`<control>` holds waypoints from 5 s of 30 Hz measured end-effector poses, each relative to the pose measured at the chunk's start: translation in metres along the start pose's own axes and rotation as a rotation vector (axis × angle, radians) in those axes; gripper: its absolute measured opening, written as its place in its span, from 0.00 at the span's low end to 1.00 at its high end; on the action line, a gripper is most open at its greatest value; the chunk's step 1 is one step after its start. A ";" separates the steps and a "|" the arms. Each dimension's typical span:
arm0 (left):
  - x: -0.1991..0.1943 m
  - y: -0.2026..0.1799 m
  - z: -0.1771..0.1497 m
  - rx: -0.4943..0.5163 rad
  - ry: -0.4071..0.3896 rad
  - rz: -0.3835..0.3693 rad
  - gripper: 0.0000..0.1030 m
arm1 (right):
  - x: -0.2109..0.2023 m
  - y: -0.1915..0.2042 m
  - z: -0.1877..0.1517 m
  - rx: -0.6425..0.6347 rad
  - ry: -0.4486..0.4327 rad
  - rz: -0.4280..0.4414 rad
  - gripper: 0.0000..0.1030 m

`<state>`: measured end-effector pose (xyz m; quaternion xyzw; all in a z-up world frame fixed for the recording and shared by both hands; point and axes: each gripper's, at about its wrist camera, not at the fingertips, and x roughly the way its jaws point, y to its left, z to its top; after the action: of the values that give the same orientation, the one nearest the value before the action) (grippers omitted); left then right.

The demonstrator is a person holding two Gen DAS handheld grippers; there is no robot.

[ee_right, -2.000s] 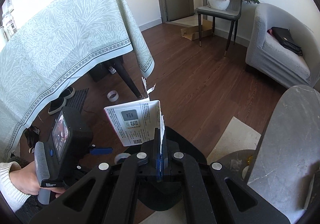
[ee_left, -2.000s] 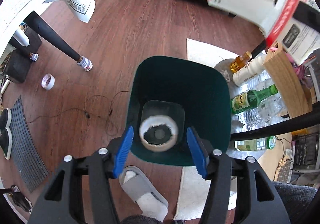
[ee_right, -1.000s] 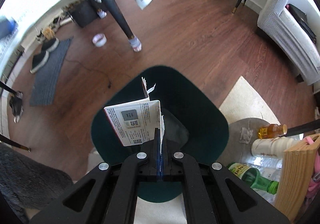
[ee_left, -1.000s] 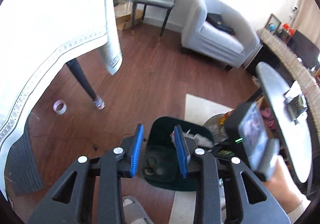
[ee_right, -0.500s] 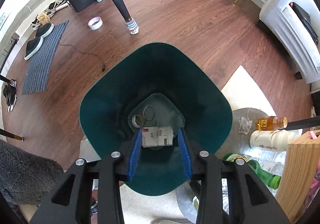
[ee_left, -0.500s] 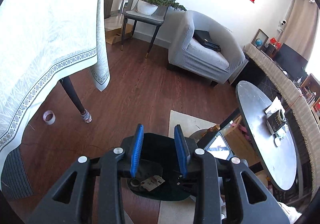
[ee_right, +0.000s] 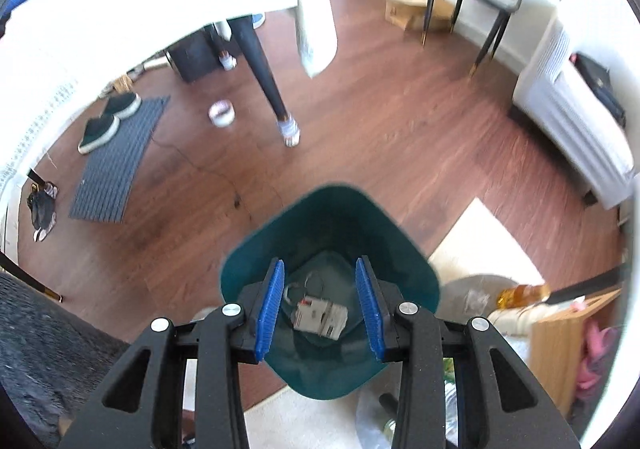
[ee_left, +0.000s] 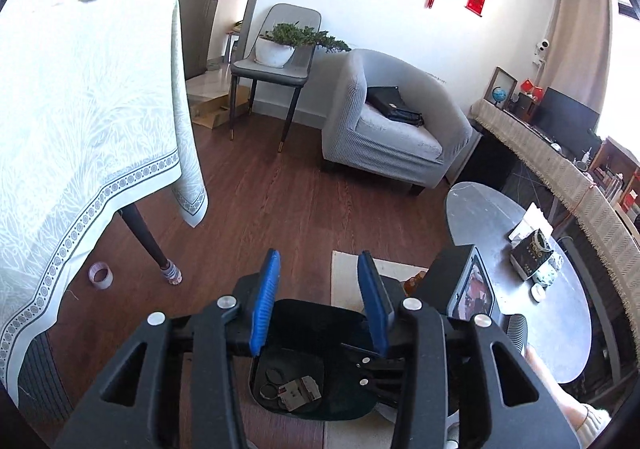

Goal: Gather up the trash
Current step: 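Return both grippers over the table toward the remaining trash, then grasp the black Face tissue pack with the left gripper while the right gripper grasps the crumpled foil ball, then carry the tissue pack and foil ball over the green bin with both grippers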

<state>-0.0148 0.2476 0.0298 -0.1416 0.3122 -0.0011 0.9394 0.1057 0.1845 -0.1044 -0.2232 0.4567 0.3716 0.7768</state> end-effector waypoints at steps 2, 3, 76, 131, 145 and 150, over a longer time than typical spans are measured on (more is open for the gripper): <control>-0.007 -0.008 0.003 0.014 -0.024 -0.010 0.45 | -0.019 -0.004 0.003 0.004 -0.044 -0.008 0.37; -0.009 -0.012 0.004 0.022 -0.029 -0.013 0.46 | -0.030 -0.007 0.005 0.008 -0.068 -0.016 0.37; 0.208 -0.327 -0.029 0.502 0.348 -0.460 0.62 | -0.208 -0.309 -0.235 0.634 -0.265 -0.164 0.74; 0.134 -0.152 0.005 0.119 0.190 -0.176 0.58 | -0.196 -0.245 -0.137 0.526 -0.358 -0.142 0.48; 0.140 -0.074 -0.023 0.117 0.330 0.011 0.58 | -0.167 -0.183 -0.074 0.386 -0.347 -0.035 0.48; 0.152 -0.048 -0.044 0.122 0.412 0.063 0.58 | -0.151 -0.159 -0.051 0.336 -0.329 0.004 0.48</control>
<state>0.0860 0.1758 -0.0805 -0.0717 0.5012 -0.0197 0.8621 0.1559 -0.0061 0.0047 -0.0261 0.3798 0.3233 0.8663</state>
